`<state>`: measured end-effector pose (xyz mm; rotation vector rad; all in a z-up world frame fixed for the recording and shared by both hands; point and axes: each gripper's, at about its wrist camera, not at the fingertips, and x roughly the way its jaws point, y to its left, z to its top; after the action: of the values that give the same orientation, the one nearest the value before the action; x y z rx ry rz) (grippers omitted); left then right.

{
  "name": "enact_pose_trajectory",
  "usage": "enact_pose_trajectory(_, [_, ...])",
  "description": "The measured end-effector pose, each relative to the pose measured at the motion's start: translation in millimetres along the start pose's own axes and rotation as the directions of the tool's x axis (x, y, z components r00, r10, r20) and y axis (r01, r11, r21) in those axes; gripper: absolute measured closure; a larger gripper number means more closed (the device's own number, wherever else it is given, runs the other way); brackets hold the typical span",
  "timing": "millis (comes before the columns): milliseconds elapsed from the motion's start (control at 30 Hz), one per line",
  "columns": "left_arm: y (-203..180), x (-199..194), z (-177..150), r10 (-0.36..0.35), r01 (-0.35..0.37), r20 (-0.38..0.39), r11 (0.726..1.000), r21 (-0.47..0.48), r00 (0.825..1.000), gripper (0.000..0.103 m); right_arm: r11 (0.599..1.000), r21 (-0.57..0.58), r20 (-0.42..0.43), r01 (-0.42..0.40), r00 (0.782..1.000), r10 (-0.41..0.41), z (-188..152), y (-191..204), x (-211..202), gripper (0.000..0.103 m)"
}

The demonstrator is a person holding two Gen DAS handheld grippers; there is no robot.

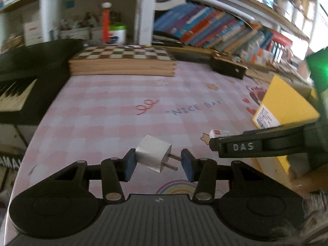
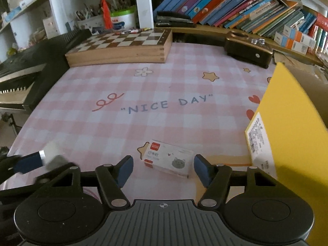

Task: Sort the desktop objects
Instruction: 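Grasp the white charger with the left tool while the right tool grasps the white staple box, then lift and carry the charger and staple box with both tools toward the yellow box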

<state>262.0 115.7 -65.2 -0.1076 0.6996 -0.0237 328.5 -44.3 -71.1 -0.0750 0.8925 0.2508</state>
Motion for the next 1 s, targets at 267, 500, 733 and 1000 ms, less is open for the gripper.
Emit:
enact_pose_trajectory(267, [17, -19, -6, 0.045, -0.044, 0.011, 0.997, -0.063, 0.999, 0.059, 0.999, -0.017, 0.022, 0.039, 0.999, -0.039, -5, 3, 9, 0.045])
enact_pose_trajectory(500, [16, -32, 1, 0.026, -0.022, 0.051, 0.997, -0.071, 0.998, 0.059, 1.0, 0.003, 0.055, 0.012, 0.998, -0.012, -3, -2, -4, 0.046])
enact_pose_trajectory(733, [13, -51, 6, -0.012, 0.02, 0.094, 0.997, -0.079, 0.995, 0.059, 1.0, -0.004, 0.12, -0.026, 0.992, 0.026, 0, -2, -40, 0.046])
enact_pose_trajectory(1000, [8, -83, 4, -0.062, 0.074, 0.136, 0.994, -0.085, 0.989, 0.059, 0.998, -0.019, 0.195, -0.06, 0.979, 0.063, -7, 0, -88, 0.046])
